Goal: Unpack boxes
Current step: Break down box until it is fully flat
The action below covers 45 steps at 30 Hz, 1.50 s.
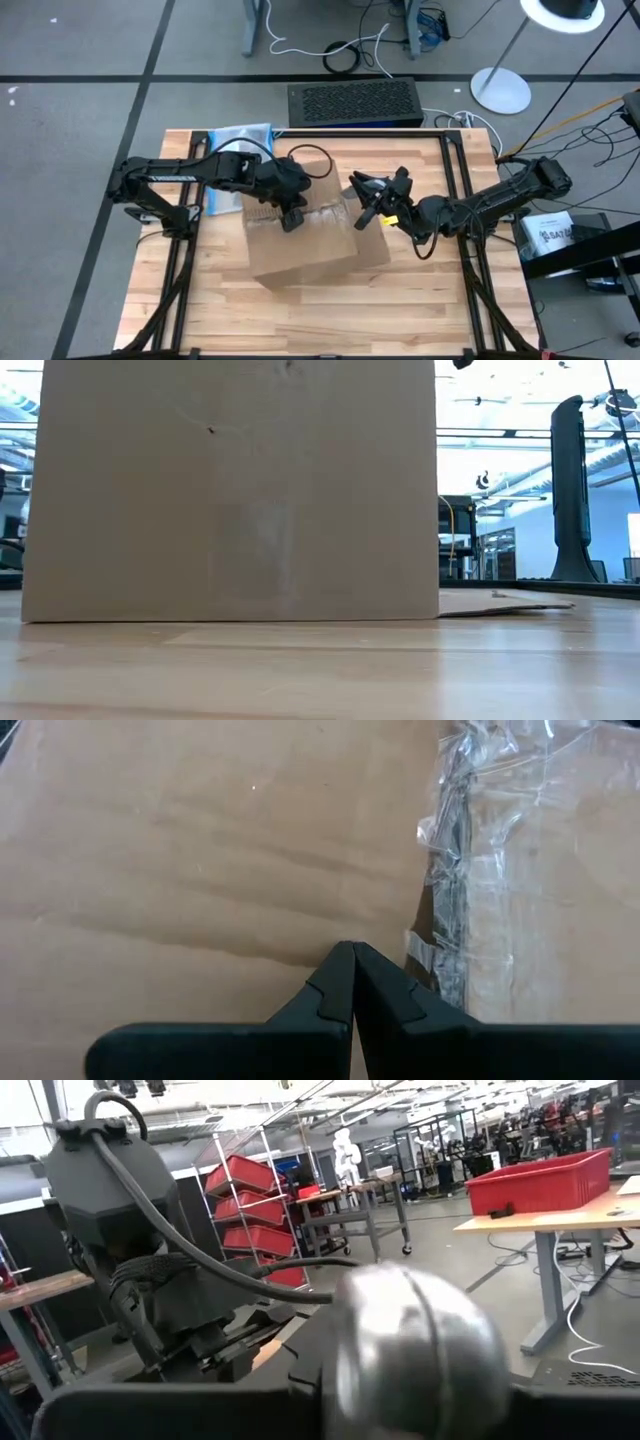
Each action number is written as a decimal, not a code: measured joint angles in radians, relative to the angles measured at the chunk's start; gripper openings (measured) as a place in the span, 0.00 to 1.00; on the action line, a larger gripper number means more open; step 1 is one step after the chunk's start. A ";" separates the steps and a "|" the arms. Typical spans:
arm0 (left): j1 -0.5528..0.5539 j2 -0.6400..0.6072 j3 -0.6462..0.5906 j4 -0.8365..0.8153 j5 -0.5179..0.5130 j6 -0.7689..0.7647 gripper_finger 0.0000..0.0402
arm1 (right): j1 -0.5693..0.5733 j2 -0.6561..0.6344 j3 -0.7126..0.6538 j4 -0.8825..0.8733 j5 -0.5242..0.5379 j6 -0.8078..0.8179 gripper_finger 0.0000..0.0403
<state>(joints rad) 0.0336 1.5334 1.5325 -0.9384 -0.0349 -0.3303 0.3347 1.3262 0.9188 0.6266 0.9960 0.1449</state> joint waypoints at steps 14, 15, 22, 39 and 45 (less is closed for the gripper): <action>-0.013 -0.029 0.004 -0.029 0.019 -0.003 0.02 | -0.008 0.000 0.000 -0.001 -0.021 0.006 0.14; -0.011 -0.024 -0.005 -0.022 0.018 -0.004 0.02 | -0.011 0.000 0.000 -0.001 -0.022 0.008 0.14; 0.023 -0.024 -0.051 0.046 0.001 -0.085 0.02 | -0.015 -0.001 0.000 -0.017 -0.013 0.053 0.14; 0.060 -0.023 -0.082 0.093 -0.063 -0.135 0.02 | 0.048 -0.027 -0.001 0.059 0.075 -0.023 0.14; 0.059 -0.023 -0.082 0.096 -0.062 -0.140 0.02 | 0.012 -0.037 0.000 0.062 0.134 -0.089 0.14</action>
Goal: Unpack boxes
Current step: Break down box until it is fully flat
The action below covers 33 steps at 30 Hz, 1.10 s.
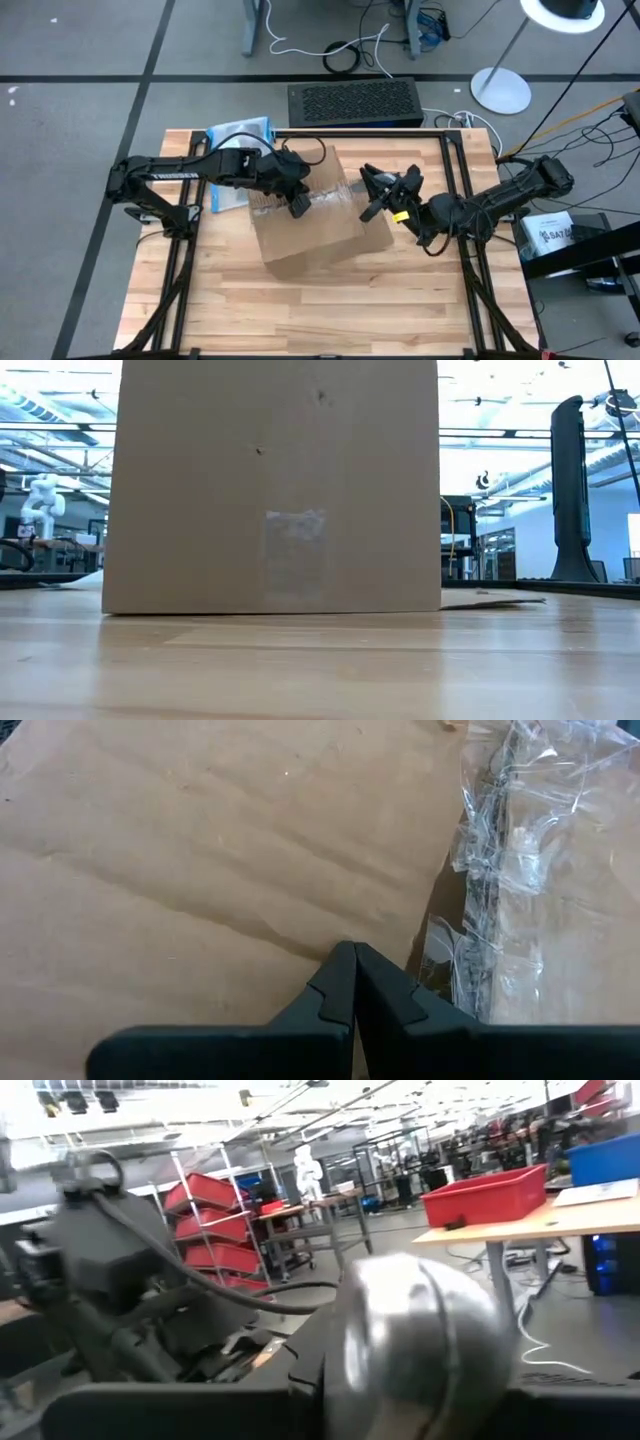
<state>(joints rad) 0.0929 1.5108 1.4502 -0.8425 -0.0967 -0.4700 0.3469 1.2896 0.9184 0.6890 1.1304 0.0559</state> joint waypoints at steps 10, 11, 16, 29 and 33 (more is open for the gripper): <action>0.000 0.000 0.000 0.000 -0.001 -0.015 0.02 | -0.075 0.006 0.000 -0.017 -0.059 0.029 0.14; 0.000 0.000 0.000 0.000 -0.003 -0.015 0.02 | -0.077 0.006 0.000 -0.025 -0.059 0.032 0.14; -0.001 0.000 0.000 0.000 -0.008 -0.015 0.02 | -0.077 0.007 0.001 -0.097 -0.064 0.106 0.14; 0.058 0.008 0.000 -0.006 0.014 -0.019 0.02 | -0.021 0.006 0.002 -0.144 -0.041 0.161 0.14; 0.071 0.025 0.000 0.004 0.019 -0.018 0.02 | 0.023 0.006 0.002 -0.142 -0.026 0.160 0.14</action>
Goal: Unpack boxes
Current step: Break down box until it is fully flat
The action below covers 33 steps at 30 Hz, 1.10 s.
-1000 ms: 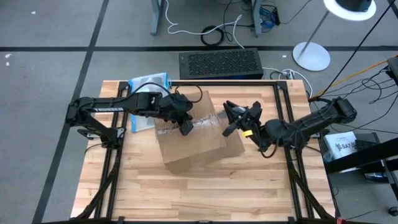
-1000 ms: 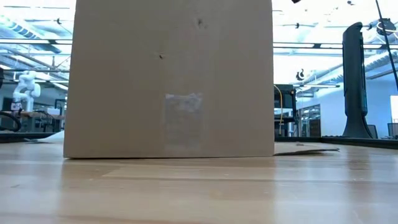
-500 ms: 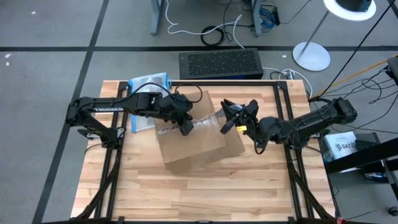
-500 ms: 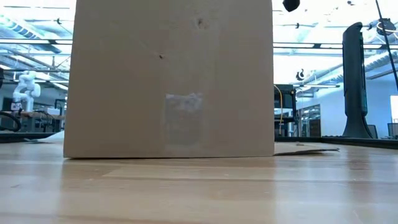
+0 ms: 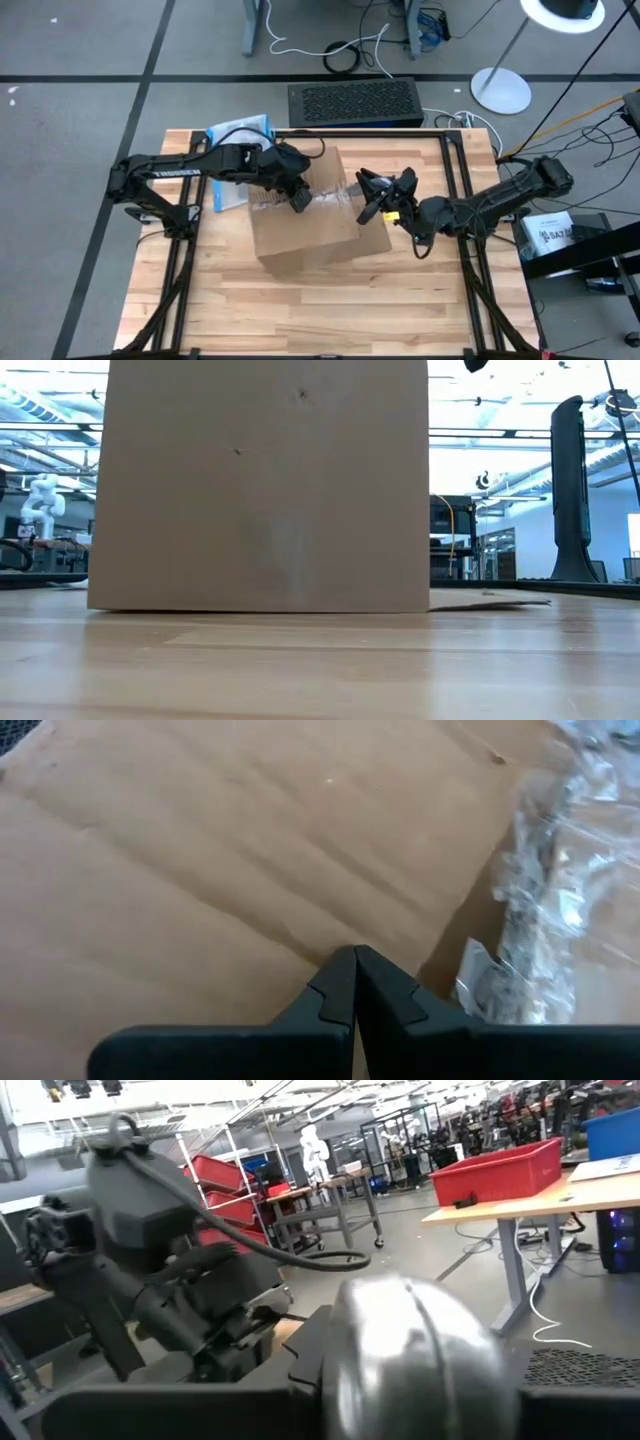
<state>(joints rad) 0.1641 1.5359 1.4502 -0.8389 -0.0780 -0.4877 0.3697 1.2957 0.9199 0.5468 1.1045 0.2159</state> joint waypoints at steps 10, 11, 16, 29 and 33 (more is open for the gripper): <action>0.005 0.028 0.000 0.011 -0.041 -0.009 0.02 | 0.109 0.000 0.011 0.030 0.049 0.011 0.14; 0.011 0.029 -0.001 0.010 -0.051 -0.011 0.02 | 0.122 0.000 0.019 0.018 0.050 0.010 0.14; 0.034 0.029 -0.001 0.014 -0.063 -0.019 0.02 | 0.164 0.000 0.084 -0.106 0.040 0.039 0.14; 0.034 0.028 -0.001 0.032 -0.023 0.003 0.02 | 0.162 0.000 0.298 -0.305 0.155 -0.181 0.14; 0.018 0.024 0.012 0.031 0.008 0.017 0.02 | 0.161 0.000 0.365 -0.319 0.161 -0.255 0.14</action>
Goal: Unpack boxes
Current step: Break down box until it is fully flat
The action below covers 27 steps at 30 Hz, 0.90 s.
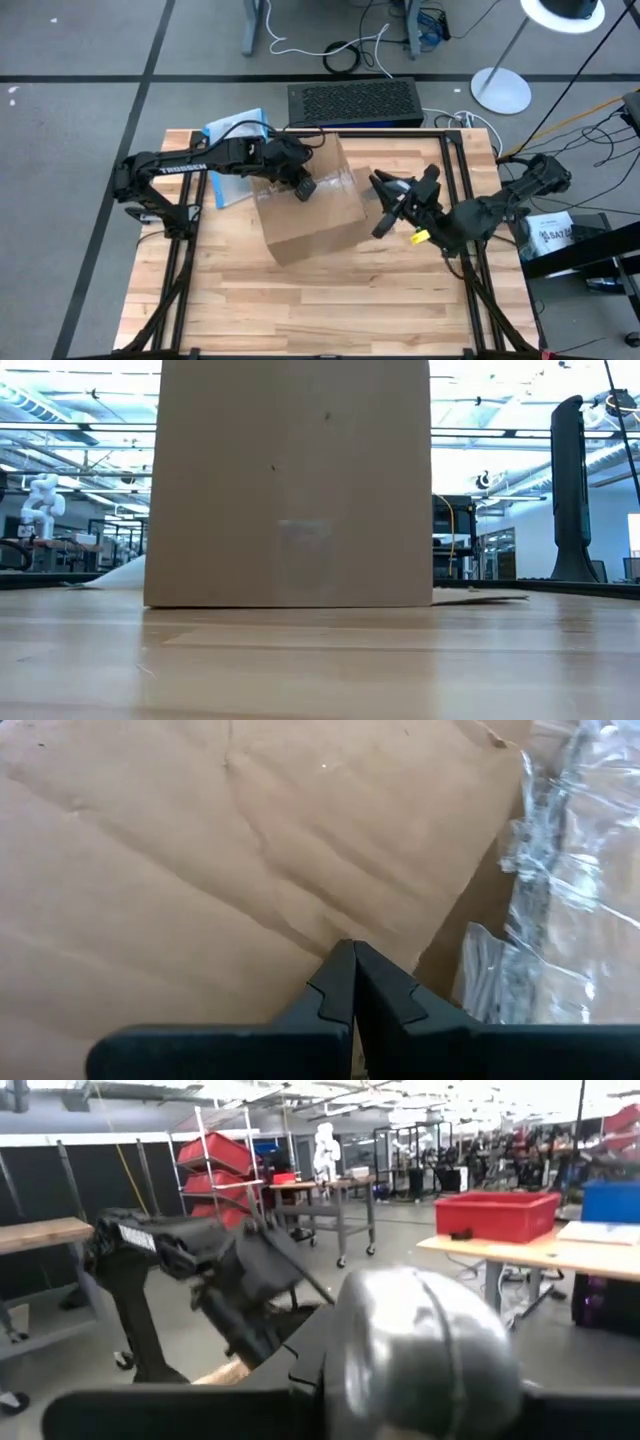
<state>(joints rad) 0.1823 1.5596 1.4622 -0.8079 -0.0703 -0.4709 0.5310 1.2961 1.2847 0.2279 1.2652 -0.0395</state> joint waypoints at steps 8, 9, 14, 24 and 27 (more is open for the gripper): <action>-0.042 0.001 0.105 -0.005 0.032 0.082 0.02 | 0.045 -0.027 0.165 -0.023 0.017 -0.227 0.14; -0.047 0.000 0.117 -0.005 0.037 0.089 0.02 | 0.054 -0.040 0.176 -0.025 0.017 -0.242 0.14; -0.065 0.002 0.179 -0.029 0.088 0.092 0.02 | 0.119 -0.106 0.205 -0.038 0.062 -0.256 0.14; -0.150 -0.024 0.338 -0.018 0.110 0.191 0.02 | 0.310 -0.157 0.301 -0.043 0.307 -0.365 0.14; -0.163 -0.024 0.382 -0.022 0.107 0.197 0.02 | 0.321 -0.140 0.329 -0.043 0.307 -0.391 0.14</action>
<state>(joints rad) 0.0190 1.5356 1.8439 -0.8298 0.0362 -0.2737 0.8516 1.1557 1.6141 0.1854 1.5719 -0.4301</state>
